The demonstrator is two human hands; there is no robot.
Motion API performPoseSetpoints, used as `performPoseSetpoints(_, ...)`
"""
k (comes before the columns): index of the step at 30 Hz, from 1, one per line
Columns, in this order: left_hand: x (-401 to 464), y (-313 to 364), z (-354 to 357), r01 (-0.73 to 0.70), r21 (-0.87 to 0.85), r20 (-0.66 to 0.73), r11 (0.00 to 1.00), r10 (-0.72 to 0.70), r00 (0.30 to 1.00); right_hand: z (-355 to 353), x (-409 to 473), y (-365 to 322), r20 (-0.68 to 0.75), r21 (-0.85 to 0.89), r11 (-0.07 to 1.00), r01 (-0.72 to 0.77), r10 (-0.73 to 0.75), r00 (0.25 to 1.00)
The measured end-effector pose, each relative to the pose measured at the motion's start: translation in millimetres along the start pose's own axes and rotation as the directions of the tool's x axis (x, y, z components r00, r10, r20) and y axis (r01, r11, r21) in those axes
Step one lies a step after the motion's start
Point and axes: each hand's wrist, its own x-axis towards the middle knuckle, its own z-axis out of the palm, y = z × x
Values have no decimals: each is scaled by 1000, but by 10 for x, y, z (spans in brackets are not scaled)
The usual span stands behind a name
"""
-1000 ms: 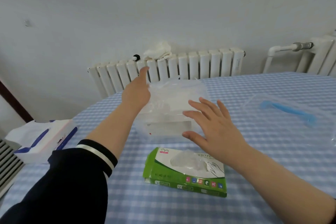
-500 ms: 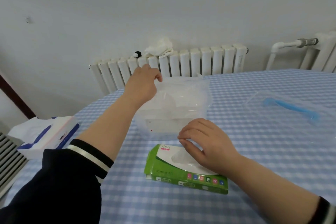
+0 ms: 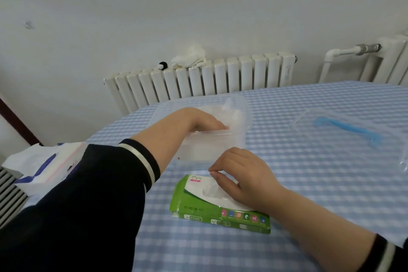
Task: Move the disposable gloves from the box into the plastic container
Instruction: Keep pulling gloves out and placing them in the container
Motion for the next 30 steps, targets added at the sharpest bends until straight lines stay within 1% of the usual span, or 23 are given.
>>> performPoseSetpoints(2, 62, -21, 1, 11, -25, -3, 1000, -11, 1000, -20, -4, -1, 30, 11, 1000, -13, 13, 999)
performPoseSetpoints(4, 58, -49, -43, -5, -68, -23, 998, 4, 1000, -37, -1, -15, 98, 41, 997, -64, 60, 993)
performPoseSetpoints(6, -9, -41, -114, -60, -63, -127, 996, 52, 991, -67, 7, -25, 228, 68, 980, -186, 167, 959)
performPoseSetpoints(8, -104, -57, -198, -136, -98, -266, 986, 106, 958, -89, 11, -20, 390, 71, 943, -324, 273, 879)
performPoseSetpoints(10, -166, -114, -269, -223, -151, -386, 963, 150, 910, -105, 12, -15, 499, 52, 916, -398, 321, 805)
performPoseSetpoints(12, -233, -187, -284, -280, -180, -495, 943, 159, 854, -111, 30, -38, 553, 33, 905, -424, 337, 762)
performPoseSetpoints(14, -285, -227, -257, -313, -123, -612, 942, 177, 771, -124, 37, -56, 565, 25, 896, -444, 354, 745)
performPoseSetpoints(16, -322, -236, -201, -326, -65, -722, 943, 181, 667, -134, 45, -67, 567, 20, 893, -450, 360, 741)
performPoseSetpoints(17, -340, -245, -173, -342, -98, -741, 935, 161, 651, -135, 52, -73, 573, 15, 893, -449, 360, 736)
performPoseSetpoints(18, -365, -248, -148, -360, -184, -720, 915, 124, 683, -136, 58, -79, 580, 10, 894, -448, 360, 731)
performPoseSetpoints(20, -402, -245, -105, -339, -377, -581, 862, 65, 811, -137, 56, -85, 585, 1, 892, -451, 366, 724)
performPoseSetpoints(21, -408, -260, -84, -305, -411, -499, 859, 68, 864, -133, 52, -92, 585, -6, 892, -453, 370, 722)
performPoseSetpoints(22, -398, -270, -71, -275, -409, -432, 870, 82, 898, -131, 49, -95, 584, -12, 891, -453, 374, 720)
performPoseSetpoints(24, -329, -285, -66, -248, -399, -334, 883, 112, 936, -128, 36, -99, 586, -18, 891, -453, 377, 717)
performPoseSetpoints(27, -173, -279, -71, -202, -454, -193, 868, 125, 973, -95, 34, -98, 580, -16, 897, -441, 367, 727)
performPoseSetpoints(28, -125, -261, -59, -170, -440, -139, 882, 120, 983, -83, 33, -94, 579, -15, 902, -431, 360, 732)
performPoseSetpoints(30, -49, -218, -28, -100, -333, -63, 938, 83, 995, -70, 31, -91, 577, -14, 906, -423, 353, 737)
